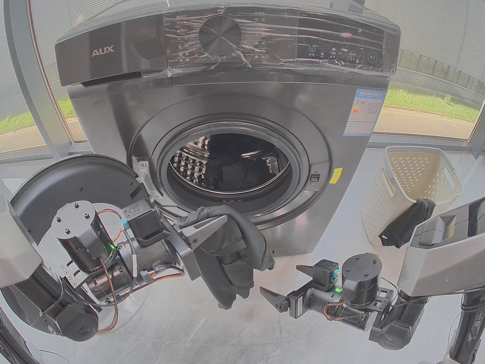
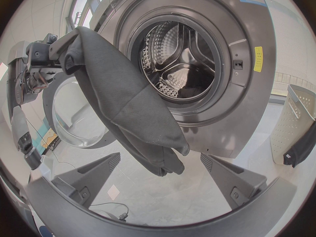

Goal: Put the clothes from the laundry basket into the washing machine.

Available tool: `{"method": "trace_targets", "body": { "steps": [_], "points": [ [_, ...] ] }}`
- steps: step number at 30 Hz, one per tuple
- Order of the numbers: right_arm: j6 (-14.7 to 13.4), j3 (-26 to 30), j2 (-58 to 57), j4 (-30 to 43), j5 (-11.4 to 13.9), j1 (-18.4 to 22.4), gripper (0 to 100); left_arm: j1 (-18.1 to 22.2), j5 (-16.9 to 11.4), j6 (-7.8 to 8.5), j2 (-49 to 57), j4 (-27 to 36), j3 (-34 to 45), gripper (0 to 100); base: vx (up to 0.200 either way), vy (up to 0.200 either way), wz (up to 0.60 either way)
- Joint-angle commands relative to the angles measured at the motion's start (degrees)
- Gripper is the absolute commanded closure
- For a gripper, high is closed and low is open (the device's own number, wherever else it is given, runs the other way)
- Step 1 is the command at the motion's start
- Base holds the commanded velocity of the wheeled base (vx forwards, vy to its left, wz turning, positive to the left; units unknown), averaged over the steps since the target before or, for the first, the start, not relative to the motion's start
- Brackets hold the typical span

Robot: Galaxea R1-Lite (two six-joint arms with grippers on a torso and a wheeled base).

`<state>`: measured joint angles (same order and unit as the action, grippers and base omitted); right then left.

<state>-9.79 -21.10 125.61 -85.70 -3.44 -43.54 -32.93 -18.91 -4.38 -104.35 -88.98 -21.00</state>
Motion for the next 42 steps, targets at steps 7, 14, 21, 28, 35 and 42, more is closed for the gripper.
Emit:
{"method": "trace_targets", "body": {
  "steps": [7,14,21,28,35,42],
  "points": [
    [0.38,-2.80,3.24,0.01,0.98,1.62,0,-0.03,0.01,-0.02,0.29,-0.32,0.00,100,0.000,0.000,0.00],
    [0.47,-6.67,6.05,0.01,1.06,1.62,0,-0.12,0.01,-0.02,0.38,-0.32,0.00,100,0.000,0.000,0.00],
    [1.18,-11.51,9.56,-0.08,1.24,1.80,0,-0.03,-0.08,-0.02,0.46,-0.32,0.00,100,0.000,0.000,0.00],
    [1.09,-11.86,10.71,-2.72,2.03,1.18,100,0.06,-0.08,-0.02,0.38,-0.32,0.00,100,0.000,0.000,0.00],
    [1.09,-9.22,3.94,-2.72,1.94,1.09,100,0.41,-0.08,-0.02,-0.15,-0.32,0.09,100,0.000,0.000,0.00],
    [0.74,-4.83,-4.32,-2.45,0.45,1.36,100,2.43,-0.16,-0.02,-0.33,-0.32,0.09,100,0.000,0.000,0.00]
  ]
}}
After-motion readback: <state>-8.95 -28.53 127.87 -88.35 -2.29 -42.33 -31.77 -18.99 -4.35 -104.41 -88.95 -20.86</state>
